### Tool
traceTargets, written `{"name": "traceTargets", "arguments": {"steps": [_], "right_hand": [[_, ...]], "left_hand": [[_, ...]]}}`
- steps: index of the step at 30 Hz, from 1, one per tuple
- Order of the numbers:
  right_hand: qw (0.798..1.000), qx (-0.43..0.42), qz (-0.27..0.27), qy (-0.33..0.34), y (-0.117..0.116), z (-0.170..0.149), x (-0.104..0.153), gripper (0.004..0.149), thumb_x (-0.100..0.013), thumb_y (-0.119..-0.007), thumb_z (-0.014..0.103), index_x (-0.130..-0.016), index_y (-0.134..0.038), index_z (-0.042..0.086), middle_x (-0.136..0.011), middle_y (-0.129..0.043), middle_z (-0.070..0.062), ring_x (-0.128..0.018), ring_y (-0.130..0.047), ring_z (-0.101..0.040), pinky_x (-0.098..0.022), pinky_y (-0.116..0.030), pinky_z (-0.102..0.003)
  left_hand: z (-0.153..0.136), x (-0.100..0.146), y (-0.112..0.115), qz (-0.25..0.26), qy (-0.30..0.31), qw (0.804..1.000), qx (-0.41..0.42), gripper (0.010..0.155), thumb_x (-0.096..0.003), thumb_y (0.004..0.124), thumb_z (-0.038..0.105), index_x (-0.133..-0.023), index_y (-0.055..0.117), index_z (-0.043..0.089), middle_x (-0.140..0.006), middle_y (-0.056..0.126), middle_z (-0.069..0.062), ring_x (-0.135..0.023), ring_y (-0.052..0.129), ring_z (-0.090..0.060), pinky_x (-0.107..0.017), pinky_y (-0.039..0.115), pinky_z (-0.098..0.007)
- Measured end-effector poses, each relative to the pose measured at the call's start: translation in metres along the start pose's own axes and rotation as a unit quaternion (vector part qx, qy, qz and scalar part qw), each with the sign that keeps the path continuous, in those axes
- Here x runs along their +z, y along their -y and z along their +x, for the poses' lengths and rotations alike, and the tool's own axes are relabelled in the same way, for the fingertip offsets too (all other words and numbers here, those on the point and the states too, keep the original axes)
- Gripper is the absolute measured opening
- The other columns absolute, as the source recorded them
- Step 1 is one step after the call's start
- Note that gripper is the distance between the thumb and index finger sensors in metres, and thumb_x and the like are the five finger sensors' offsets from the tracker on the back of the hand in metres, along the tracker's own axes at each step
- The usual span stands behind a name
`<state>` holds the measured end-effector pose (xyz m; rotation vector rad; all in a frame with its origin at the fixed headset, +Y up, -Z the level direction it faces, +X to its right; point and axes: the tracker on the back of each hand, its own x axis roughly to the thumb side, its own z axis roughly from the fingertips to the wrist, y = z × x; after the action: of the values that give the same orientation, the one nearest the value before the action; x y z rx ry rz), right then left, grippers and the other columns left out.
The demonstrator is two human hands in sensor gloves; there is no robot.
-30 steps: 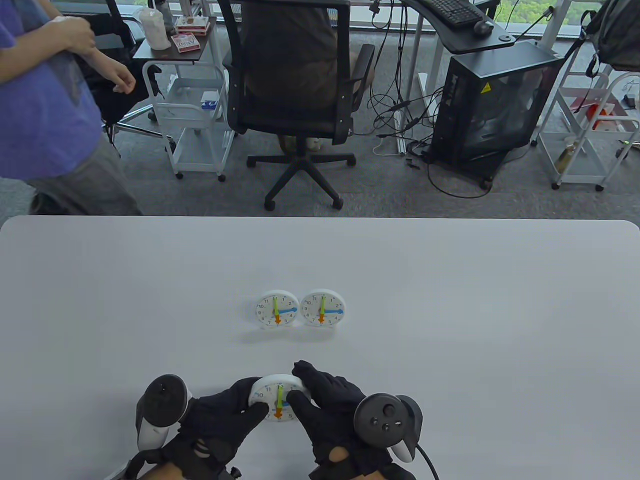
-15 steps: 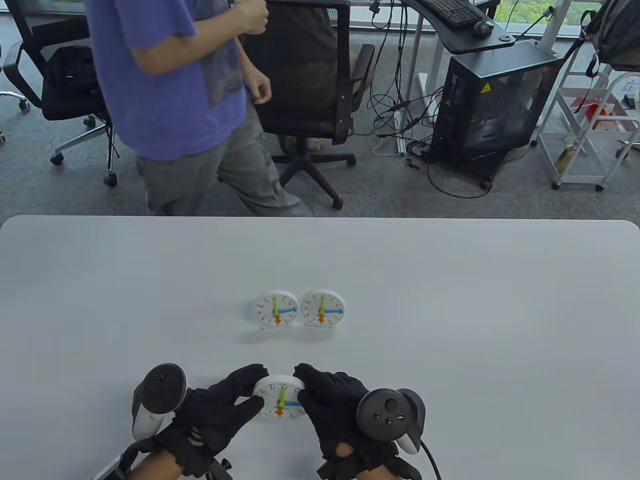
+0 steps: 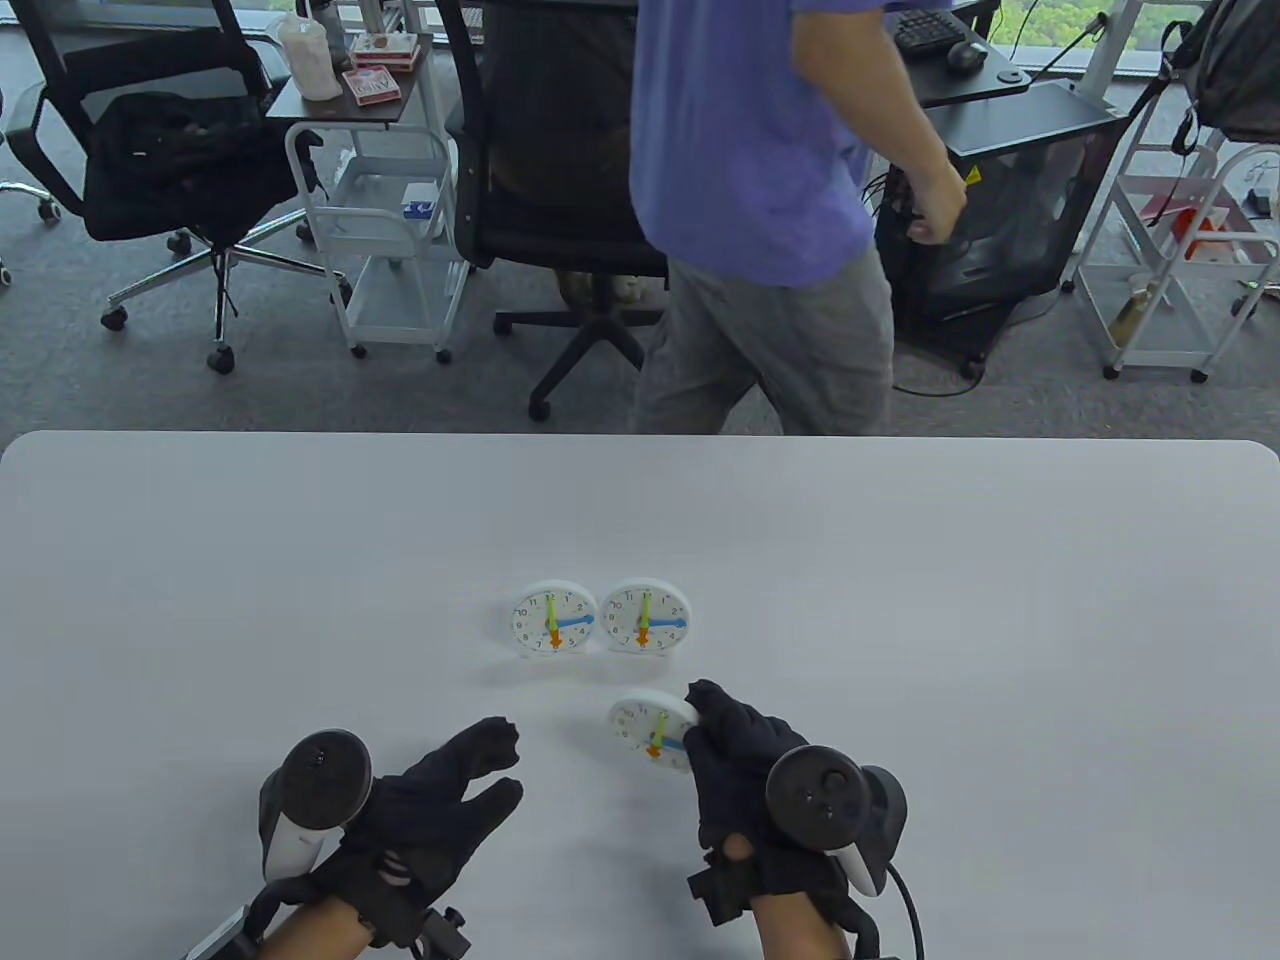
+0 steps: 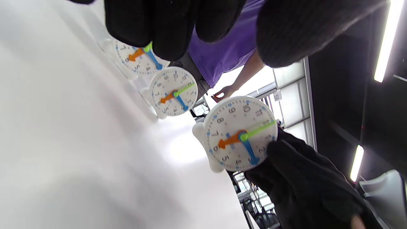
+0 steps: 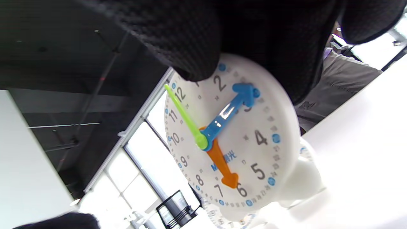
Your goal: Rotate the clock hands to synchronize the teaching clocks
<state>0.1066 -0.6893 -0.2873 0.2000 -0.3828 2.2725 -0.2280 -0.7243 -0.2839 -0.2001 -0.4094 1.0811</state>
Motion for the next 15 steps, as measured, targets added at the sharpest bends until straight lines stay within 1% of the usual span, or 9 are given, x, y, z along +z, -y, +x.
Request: {"name": "traceTargets", "arguments": {"steps": [4,10,15], "right_hand": [[0.999,0.024,-0.018,-0.044,0.006,-0.015,-0.009,0.050,-0.048,-0.083,0.025,-0.091,-0.080,0.000,-0.080,-0.091,-0.017,-0.066,-0.095,-0.042,-0.053,-0.065,-0.071],[0.992,0.052,-0.017,-0.116,0.008,-0.052,-0.037,0.049,-0.048,-0.083,0.024,-0.091,-0.080,0.001,-0.080,-0.090,-0.017,-0.067,-0.095,-0.043,-0.052,-0.065,-0.071],[0.988,0.031,-0.019,-0.152,0.003,-0.079,-0.059,0.049,-0.048,-0.082,0.024,-0.091,-0.079,0.001,-0.081,-0.089,-0.017,-0.068,-0.094,-0.043,-0.053,-0.064,-0.072]], "left_hand": [[0.006,0.000,0.007,-0.021,0.008,0.999,-0.024,0.072,-0.0517,0.081,0.054,-0.107,0.057,0.015,-0.108,0.072,-0.023,-0.093,0.069,-0.056,-0.061,0.051,-0.074],[0.010,0.001,0.007,-0.023,0.015,0.999,-0.039,0.069,-0.0520,0.081,0.052,-0.106,0.059,0.015,-0.107,0.073,-0.023,-0.092,0.070,-0.056,-0.061,0.051,-0.074],[0.010,0.002,0.006,-0.023,0.015,0.999,-0.039,0.068,-0.0523,0.080,0.051,-0.106,0.059,0.015,-0.107,0.073,-0.024,-0.092,0.070,-0.057,-0.061,0.050,-0.074]]}}
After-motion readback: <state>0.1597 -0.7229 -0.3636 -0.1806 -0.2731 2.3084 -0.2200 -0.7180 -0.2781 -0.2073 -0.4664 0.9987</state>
